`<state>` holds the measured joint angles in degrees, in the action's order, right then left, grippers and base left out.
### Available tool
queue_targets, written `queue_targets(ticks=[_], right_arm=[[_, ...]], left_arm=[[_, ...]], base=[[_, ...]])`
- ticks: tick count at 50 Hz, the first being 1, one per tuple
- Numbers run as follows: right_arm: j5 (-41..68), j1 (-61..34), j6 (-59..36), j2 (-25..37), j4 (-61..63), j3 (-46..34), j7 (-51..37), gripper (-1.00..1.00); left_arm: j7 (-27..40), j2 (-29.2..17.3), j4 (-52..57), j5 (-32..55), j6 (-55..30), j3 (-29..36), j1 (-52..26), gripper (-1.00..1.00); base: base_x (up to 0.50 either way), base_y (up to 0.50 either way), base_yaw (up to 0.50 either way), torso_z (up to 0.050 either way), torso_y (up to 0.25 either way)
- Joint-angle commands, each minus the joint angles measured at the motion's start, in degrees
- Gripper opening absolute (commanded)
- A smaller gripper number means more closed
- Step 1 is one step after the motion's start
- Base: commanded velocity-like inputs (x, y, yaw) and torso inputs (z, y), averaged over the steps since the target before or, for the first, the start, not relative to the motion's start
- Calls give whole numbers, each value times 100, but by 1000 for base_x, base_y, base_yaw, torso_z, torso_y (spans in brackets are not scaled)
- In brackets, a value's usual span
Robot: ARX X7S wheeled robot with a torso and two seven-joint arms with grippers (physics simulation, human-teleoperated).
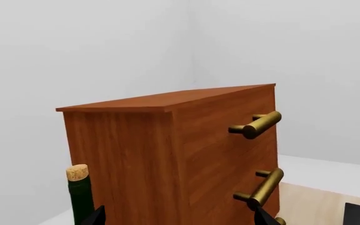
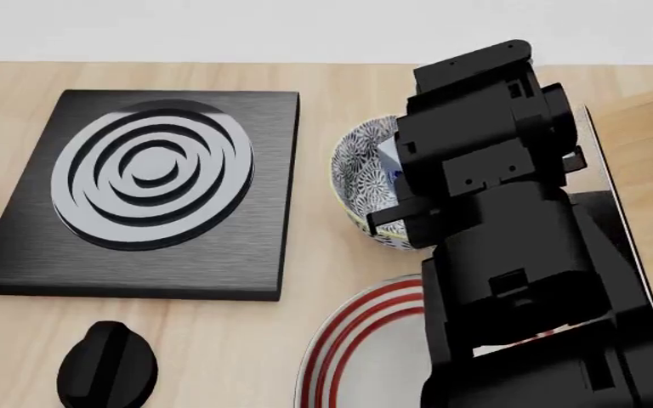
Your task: Pick up the cream cheese and put it in the bowl.
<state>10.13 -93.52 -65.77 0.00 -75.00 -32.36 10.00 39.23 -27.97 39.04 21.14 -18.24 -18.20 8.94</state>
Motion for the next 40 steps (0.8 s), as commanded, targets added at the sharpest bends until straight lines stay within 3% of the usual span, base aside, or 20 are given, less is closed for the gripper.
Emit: queue_targets(ticks=[1, 9, 10, 12, 15, 29, 40], right_arm=[[64, 21, 27, 2, 1, -409, -46, -100], [262, 1, 97, 1, 1, -707, -7, -100], [293, -26, 151, 2, 1, -686, -118, 100], [636, -73, 121, 1, 2, -1290, 246, 100], [863, -182, 134, 1, 2, -1517, 93, 100], [943, -1190, 242, 2, 4, -1824, 319, 100], [585, -1859, 94, 42, 29, -1540, 577, 100]], left_arm=[[12, -7, 12, 9, -10, -4, -11, 100], [17, -12, 17, 7, -12, -3, -5, 100], [16, -14, 11, 4, -15, 4, -7, 100], [17, -13, 14, 7, -9, -2, -1, 100], [25, -25, 24, 15, -42, 1, -11, 100], [35, -28, 3, 17, -52, 8, -17, 100], [37, -34, 10, 49, -70, -17, 3, 100]], base=[[0, 0, 0, 0, 0], [1, 0, 0, 0, 0], [0, 0, 0, 0, 0], [0, 0, 0, 0, 0], [0, 0, 0, 0, 0], [0, 0, 0, 0, 0], [0, 0, 0, 0, 0]])
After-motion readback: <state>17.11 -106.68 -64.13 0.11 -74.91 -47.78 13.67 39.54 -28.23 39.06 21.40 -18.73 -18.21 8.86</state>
